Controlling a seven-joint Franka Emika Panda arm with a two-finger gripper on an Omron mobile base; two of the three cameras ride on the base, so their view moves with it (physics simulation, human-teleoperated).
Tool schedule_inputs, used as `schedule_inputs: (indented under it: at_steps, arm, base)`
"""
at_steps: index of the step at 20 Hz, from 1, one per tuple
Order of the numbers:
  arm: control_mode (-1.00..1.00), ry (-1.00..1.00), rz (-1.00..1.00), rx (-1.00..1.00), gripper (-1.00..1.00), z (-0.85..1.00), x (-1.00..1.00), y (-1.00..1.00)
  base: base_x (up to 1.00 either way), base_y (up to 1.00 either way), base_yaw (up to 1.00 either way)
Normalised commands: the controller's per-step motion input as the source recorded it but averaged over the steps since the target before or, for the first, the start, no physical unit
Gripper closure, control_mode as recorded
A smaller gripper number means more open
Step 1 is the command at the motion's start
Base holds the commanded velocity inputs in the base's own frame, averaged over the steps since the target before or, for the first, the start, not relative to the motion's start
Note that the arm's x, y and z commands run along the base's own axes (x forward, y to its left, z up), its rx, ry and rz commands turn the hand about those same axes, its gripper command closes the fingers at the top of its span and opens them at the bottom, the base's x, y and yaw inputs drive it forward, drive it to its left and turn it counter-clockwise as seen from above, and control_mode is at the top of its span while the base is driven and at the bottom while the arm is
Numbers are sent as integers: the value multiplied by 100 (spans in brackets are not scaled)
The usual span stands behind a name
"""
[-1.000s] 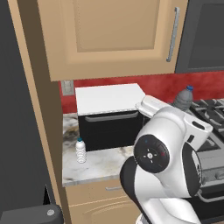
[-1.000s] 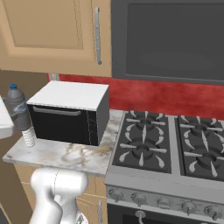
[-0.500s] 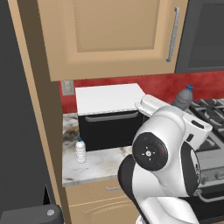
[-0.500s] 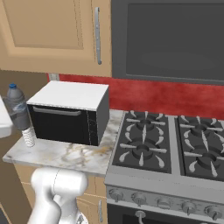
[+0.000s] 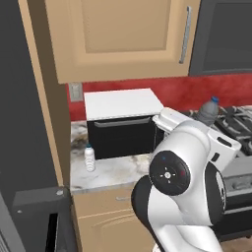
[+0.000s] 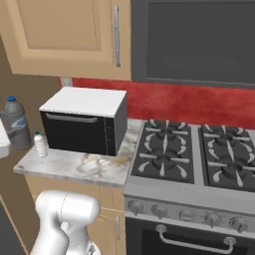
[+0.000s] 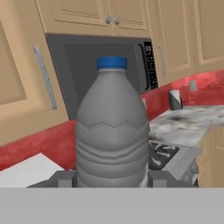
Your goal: Take the bottled waters from the counter and place them in the freezer to freeze. Close the freezer door after placing the bottles.
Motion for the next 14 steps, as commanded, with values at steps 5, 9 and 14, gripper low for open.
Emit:
schedule_inputs:
  at_steps: [5, 9, 14]
  arm:
    - [100, 0, 0, 0, 100, 0, 0, 0]
    - [100, 0, 0, 0, 100, 0, 0, 0]
    - [100, 0, 0, 0, 100, 0, 0, 0]
  base:
    - [-77, 0, 0]
    - [-71, 0, 0]
    - [-75, 0, 0]
